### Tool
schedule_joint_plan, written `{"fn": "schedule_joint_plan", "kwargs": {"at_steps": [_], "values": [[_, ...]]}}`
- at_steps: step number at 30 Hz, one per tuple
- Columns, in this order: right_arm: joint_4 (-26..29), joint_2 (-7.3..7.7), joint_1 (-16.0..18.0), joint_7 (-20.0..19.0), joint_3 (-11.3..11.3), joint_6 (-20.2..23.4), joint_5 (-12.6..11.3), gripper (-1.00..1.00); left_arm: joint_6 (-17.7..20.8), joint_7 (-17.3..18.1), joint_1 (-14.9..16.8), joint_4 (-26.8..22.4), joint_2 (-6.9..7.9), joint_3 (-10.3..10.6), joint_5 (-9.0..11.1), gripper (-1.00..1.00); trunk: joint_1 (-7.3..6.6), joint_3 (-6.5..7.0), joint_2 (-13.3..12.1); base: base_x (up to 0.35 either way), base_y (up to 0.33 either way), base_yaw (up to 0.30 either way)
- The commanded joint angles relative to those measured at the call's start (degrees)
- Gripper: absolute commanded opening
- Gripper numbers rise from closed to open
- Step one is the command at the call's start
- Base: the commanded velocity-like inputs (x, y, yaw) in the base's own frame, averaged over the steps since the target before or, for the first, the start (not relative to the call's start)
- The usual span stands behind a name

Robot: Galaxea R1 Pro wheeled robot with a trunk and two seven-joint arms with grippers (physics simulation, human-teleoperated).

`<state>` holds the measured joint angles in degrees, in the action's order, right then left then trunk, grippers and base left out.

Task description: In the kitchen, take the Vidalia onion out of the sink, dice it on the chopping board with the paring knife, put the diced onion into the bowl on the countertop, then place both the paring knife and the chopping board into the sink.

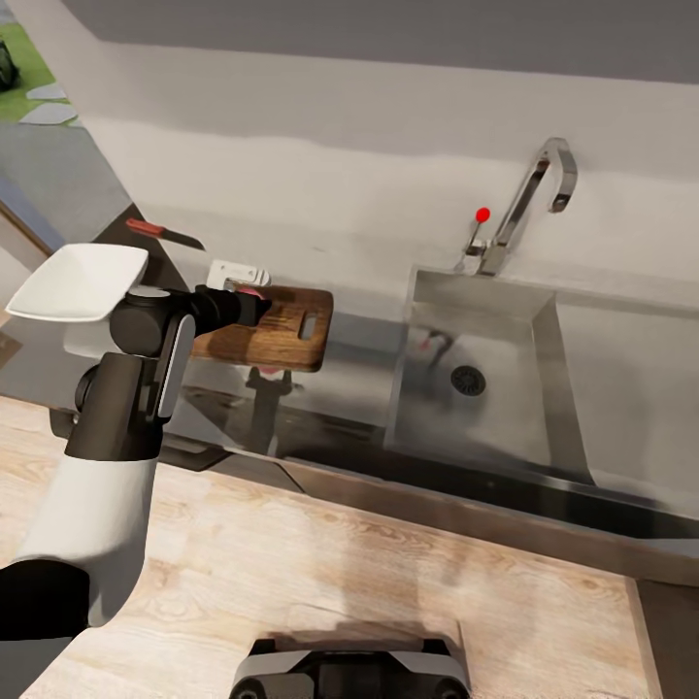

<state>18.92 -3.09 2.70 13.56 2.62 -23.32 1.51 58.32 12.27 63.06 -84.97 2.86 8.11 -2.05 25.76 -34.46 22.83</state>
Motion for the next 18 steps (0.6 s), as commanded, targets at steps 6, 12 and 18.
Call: {"fn": "schedule_joint_plan", "kwargs": {"at_steps": [6,12,18], "values": [[0.0,0.01,0.0,0.5,0.4,-0.1,0.2,1.00,0.2,0.2,0.0,-0.2,0.04,0.1,-0.2,-1.00,0.03,-0.21,0.1,0.030,0.000,0.000],[0.0,0.01,0.0,0.5,0.4,-0.1,0.2,1.00,0.2,0.2,0.0,-0.3,0.04,0.1,-0.2,-1.00,0.03,-0.22,0.1,0.024,0.000,0.000],[0.0,0.01,0.0,0.5,0.4,-0.1,0.2,1.00,0.2,0.2,0.0,-0.3,0.04,0.1,-0.2,-1.00,0.03,-0.22,0.1,0.031,0.000,0.000]]}}
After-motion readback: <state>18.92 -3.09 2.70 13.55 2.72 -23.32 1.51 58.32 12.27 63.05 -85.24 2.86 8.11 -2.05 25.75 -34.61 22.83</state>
